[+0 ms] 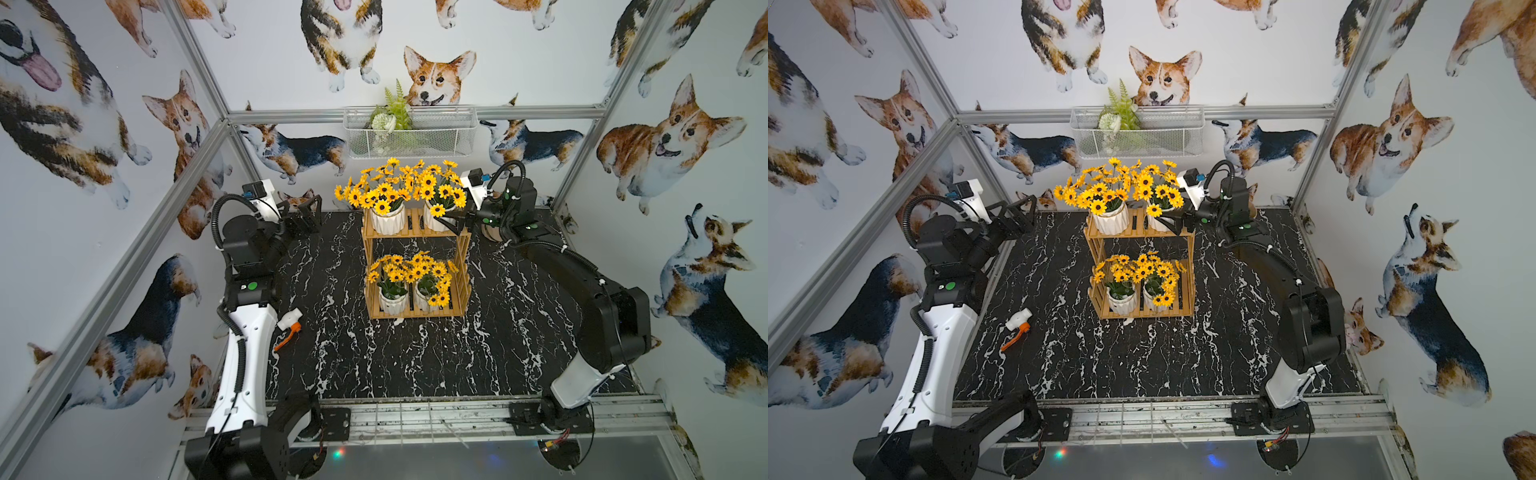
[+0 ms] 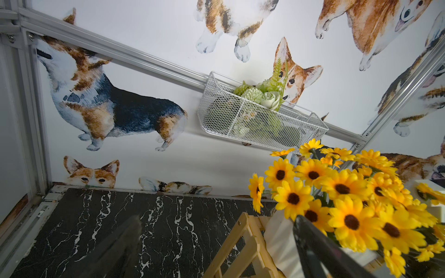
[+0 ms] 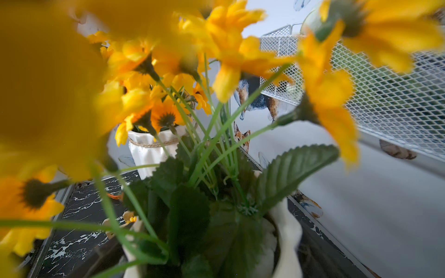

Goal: Take the sunflower pots off the shelves
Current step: Pick up the sunflower pot from the shelf.

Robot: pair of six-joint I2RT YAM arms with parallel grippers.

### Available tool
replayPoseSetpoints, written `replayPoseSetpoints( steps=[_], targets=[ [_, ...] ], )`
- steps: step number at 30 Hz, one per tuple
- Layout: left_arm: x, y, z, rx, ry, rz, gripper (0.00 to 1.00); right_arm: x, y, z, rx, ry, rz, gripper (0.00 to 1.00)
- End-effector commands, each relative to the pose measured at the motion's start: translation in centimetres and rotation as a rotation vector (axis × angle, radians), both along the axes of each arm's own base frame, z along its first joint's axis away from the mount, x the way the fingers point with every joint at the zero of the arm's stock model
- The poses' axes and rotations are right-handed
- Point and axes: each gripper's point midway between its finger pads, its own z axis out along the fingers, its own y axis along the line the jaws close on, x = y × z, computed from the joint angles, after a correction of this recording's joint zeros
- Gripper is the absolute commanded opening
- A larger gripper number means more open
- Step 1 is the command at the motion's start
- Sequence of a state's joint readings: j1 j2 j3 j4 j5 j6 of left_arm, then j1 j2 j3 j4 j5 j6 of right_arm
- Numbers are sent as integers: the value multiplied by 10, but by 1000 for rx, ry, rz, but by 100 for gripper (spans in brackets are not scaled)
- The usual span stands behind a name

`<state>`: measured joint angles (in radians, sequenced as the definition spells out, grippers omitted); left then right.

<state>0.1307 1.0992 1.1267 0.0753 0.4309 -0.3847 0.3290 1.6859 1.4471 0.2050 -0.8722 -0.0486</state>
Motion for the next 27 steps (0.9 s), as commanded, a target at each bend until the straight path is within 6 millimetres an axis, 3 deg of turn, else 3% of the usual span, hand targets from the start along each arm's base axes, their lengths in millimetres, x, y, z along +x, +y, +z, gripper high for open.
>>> replayPoseSetpoints(
  steps=[1, 19, 27],
  targets=[
    [-2, 0, 5, 5, -19, 1, 100, 1, 3, 4, 2, -17, 8, 100],
    [-3, 0, 7, 7, -24, 2, 100, 6, 9, -4, -15, 3, 7, 100],
    [-4, 0, 7, 9, -24, 4, 100, 1, 11, -10, -33, 21, 17, 88]
  ],
)
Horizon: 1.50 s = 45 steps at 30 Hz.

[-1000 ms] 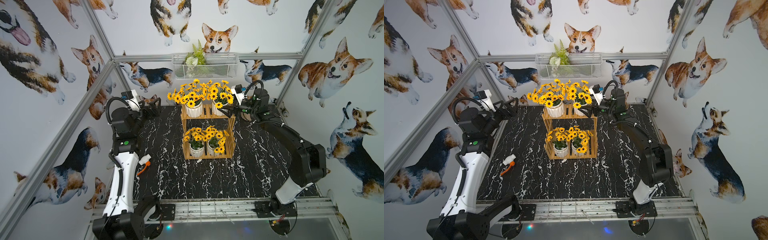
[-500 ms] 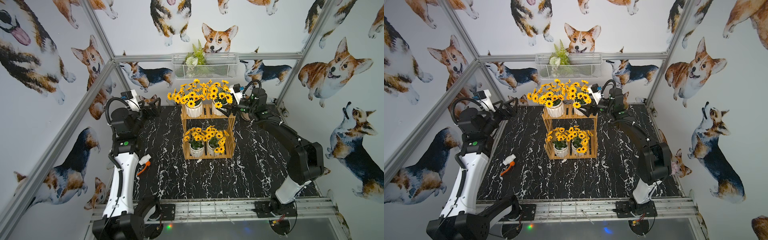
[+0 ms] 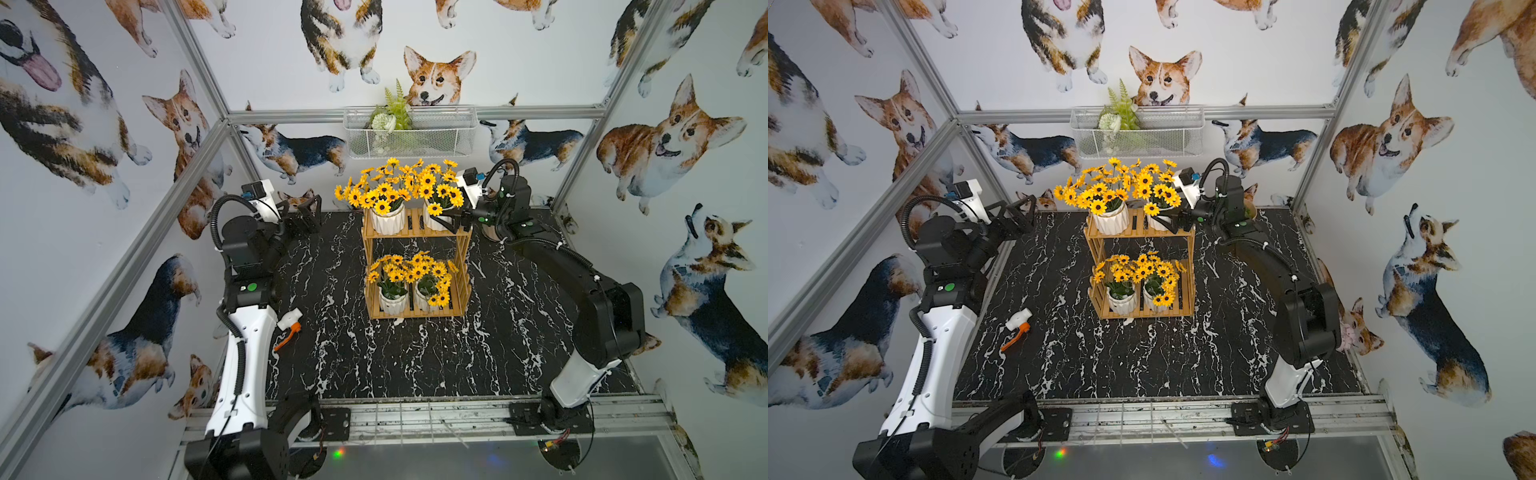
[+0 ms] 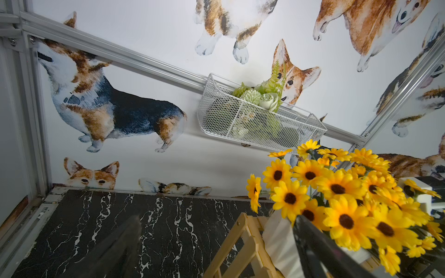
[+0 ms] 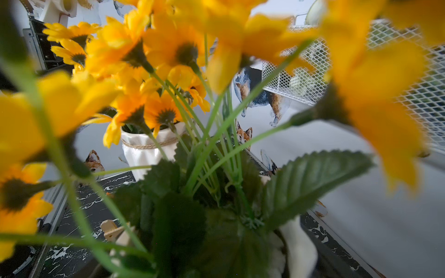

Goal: Take the sunflower pots off the shelves
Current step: Pick up the sunflower pot from the shelf.

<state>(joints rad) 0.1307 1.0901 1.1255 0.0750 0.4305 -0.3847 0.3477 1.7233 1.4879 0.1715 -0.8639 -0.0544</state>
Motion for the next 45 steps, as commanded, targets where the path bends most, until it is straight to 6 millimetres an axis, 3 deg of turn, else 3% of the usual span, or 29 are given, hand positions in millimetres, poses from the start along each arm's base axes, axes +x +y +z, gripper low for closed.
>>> replayPoseSetpoints(
  steps=[1, 13, 16, 20, 45],
  targets=[
    [-1, 1, 4, 8, -18, 6, 100, -4, 1, -5, -21, 2, 10, 86],
    [-4, 1, 5, 14, -22, 10, 100, -3, -1, -10, -19, 38, -2, 64],
    [-4, 1, 4, 15, -21, 12, 100, -3, 0, -10, -16, 45, -3, 51],
    [-5, 1, 5, 15, -22, 12, 100, -2, -1, -9, -5, 52, -15, 0],
    [-10, 1, 8, 17, -31, 13, 100, -16, -13, 42, 90, -101, -79, 0]
  ],
)
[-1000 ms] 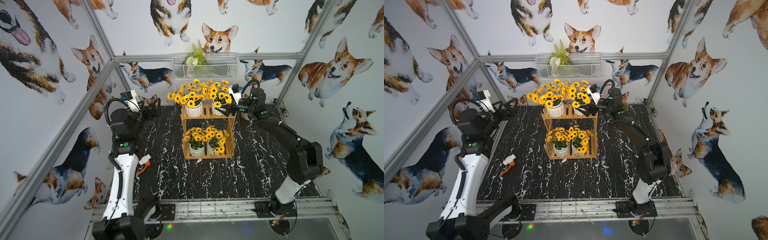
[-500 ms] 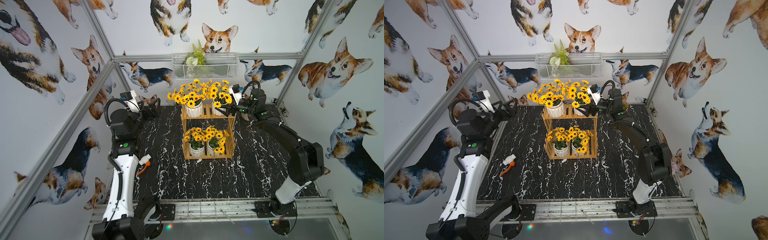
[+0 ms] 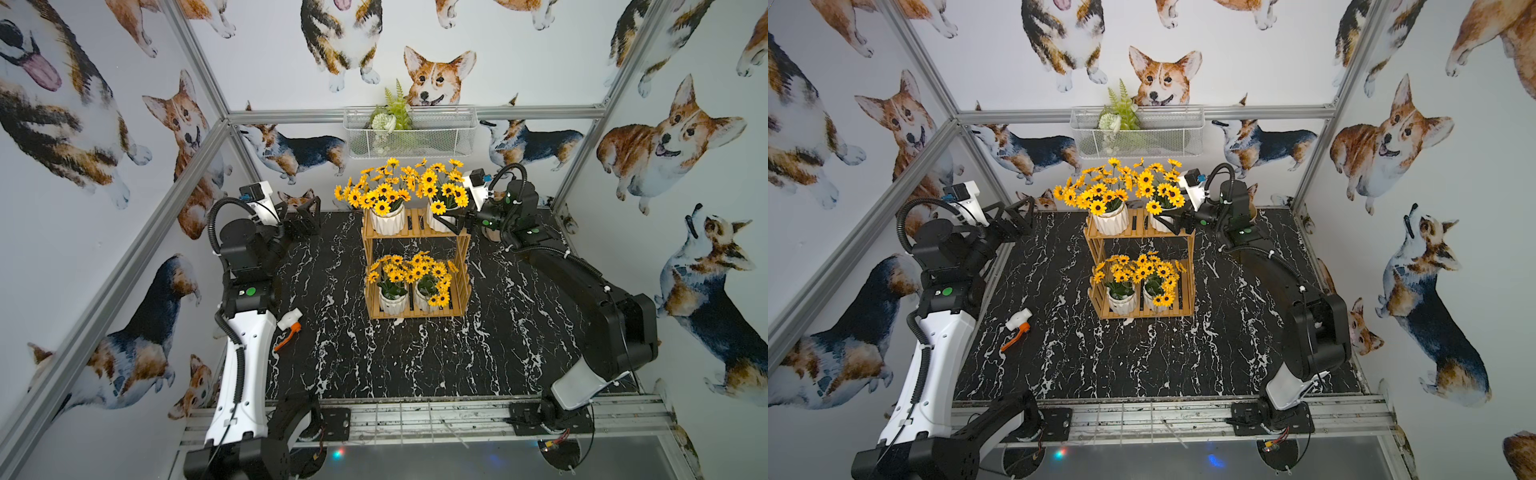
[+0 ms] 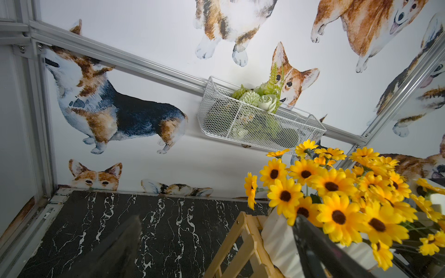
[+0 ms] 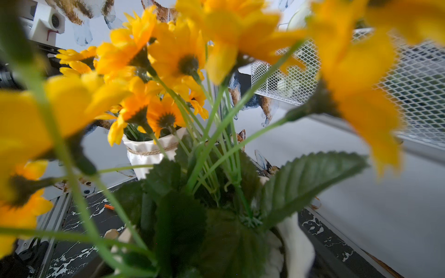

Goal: Take the sunflower pots off the shelves
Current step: Pick up the sunflower pot from the shelf, then place the sunflower pot at the center of the board.

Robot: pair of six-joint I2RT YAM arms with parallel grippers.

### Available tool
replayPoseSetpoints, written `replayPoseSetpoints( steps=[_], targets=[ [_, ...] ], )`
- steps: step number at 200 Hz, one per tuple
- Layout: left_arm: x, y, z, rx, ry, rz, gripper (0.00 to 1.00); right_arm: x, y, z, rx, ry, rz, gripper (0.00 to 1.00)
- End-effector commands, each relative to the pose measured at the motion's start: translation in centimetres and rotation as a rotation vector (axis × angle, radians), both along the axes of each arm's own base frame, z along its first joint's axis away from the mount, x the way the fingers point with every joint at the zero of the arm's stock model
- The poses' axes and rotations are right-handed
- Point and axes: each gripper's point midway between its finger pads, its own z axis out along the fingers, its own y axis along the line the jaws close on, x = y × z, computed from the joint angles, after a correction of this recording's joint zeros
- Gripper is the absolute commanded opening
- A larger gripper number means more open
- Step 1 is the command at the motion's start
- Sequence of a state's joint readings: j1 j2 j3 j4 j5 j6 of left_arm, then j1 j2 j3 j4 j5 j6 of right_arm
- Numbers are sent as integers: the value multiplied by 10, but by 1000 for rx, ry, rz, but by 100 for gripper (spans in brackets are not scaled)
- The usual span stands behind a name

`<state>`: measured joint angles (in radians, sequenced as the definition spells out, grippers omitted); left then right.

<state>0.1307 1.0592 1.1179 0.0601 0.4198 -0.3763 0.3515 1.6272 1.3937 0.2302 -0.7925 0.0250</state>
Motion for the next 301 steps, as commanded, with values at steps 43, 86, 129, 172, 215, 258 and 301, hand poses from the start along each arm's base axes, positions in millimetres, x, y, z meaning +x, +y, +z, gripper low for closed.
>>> replayPoseSetpoints(
  steps=[43, 86, 129, 172, 215, 258, 301],
  targets=[
    [-2, 0, 5, 4, -22, -2, 100, -11, -10, 39, 50, -167, -52, 0],
    [-2, -1, 6, -2, -25, -5, 100, -19, -19, 49, 54, -203, -97, 0],
    [-4, -1, 7, -4, -28, -6, 100, -24, -27, 45, 41, -206, -140, 0],
    [-5, -2, 8, -6, -32, -9, 100, -34, -35, 46, 35, -214, -168, 0],
    [-6, -3, 9, -15, -39, -14, 100, -47, -42, 48, 25, -227, -182, 0],
    [-7, -3, 10, -20, -41, -18, 100, -56, -48, 53, 25, -246, -204, 0],
    [-8, -4, 10, -21, -41, -19, 100, -56, -52, 52, 14, -244, -230, 0]
  ],
)
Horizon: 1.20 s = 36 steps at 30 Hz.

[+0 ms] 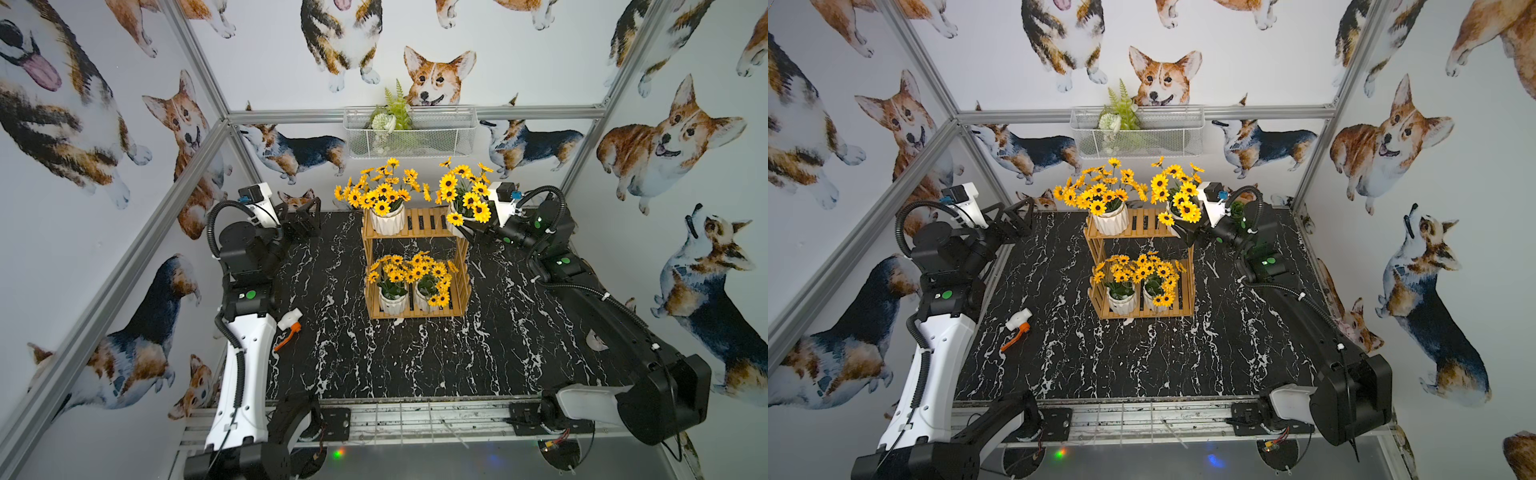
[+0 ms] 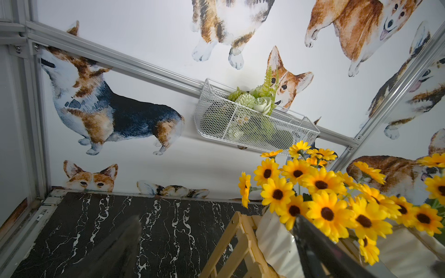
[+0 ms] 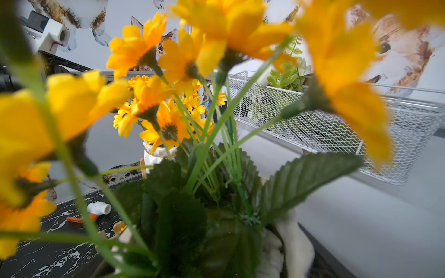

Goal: Take the sunflower pots off the shelves
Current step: Place the sunflower pot at the center of the board.

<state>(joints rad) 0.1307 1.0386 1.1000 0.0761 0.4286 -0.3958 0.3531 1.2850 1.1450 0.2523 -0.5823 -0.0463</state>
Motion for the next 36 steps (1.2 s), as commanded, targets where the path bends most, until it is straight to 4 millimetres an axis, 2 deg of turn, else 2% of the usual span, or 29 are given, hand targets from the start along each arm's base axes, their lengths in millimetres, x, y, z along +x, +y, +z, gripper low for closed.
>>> replayPoseSetpoints(
  steps=[1, 16, 24, 28, 31, 32, 36],
  targets=[
    [-2, -1, 8, -5, -29, -10, 100, -2, -4, 16, 11, -74, -22, 0],
    [-4, -1, 6, -1, -29, -5, 100, -19, -12, 33, 21, -99, -35, 0],
    [-3, -1, 5, -3, -27, -6, 100, -37, -7, 27, 47, -58, 35, 0],
    [-2, -1, 5, -6, -30, -10, 100, -53, 4, 16, 42, -46, 74, 0],
    [-2, -2, 7, -14, -35, -16, 100, -62, 19, -1, 4, -31, 95, 0],
    [-2, -3, 9, -15, -38, -18, 100, -72, 19, 6, 11, -53, 103, 0],
    [-3, -4, 12, -19, -45, -25, 100, -89, 33, -1, 30, -51, 147, 0]
  ],
)
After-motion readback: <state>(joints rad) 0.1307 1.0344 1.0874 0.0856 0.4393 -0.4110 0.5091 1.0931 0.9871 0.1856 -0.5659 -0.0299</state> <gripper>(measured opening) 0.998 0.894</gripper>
